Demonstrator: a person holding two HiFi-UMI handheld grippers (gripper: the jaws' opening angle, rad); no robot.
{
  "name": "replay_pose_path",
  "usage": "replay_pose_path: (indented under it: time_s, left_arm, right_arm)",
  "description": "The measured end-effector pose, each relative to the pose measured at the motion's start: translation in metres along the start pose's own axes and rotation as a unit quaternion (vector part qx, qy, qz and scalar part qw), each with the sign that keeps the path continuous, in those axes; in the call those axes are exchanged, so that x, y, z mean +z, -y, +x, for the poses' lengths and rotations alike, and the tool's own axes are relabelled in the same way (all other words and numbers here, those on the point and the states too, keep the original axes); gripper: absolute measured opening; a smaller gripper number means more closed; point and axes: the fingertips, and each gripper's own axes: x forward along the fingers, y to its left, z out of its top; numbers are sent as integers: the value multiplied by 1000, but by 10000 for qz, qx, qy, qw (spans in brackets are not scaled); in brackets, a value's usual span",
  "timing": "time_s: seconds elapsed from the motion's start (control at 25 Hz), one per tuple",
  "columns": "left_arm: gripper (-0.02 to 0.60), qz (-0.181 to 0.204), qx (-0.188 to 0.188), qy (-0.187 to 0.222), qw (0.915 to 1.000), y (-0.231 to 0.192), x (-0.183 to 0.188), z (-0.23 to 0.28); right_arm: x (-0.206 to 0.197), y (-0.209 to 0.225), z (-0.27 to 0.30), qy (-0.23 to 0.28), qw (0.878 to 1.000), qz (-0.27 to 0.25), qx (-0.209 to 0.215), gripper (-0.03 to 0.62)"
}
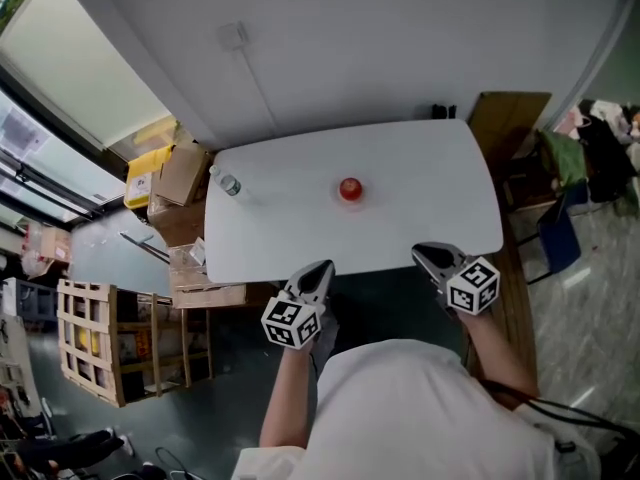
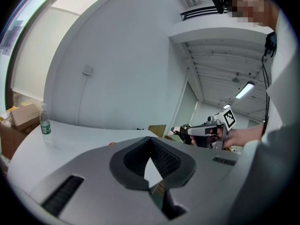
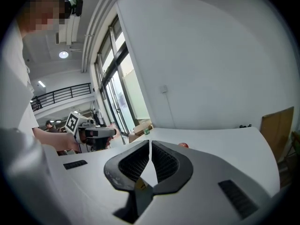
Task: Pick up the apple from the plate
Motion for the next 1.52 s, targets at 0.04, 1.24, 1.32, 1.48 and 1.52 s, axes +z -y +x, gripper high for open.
replay_pose_path:
  time_s: [0.04, 1.24, 1.32, 1.48, 1.52]
  left_arm:
    - [2, -12, -36, -16, 10000, -5, 2, 4]
    - [2, 407, -1185, -797, 9889, -117, 38, 94]
    - [2, 379, -1187, -810, 9889, -117, 37, 100]
    - [2, 314, -1159, -859, 9890, -113, 34, 110]
    - [2, 305, -1138, -865, 9893, -112, 33, 114]
  right_arm:
    - [1, 3, 5, -6, 10000, 24, -33, 38]
    - [35, 41, 109, -31, 9935, 576, -983, 38]
    - [36, 47, 108, -68, 9931, 593, -1010, 38]
    - [40, 59, 106, -121, 9934, 610, -958, 38]
    - [41, 64, 107, -129, 9938, 612, -923, 38]
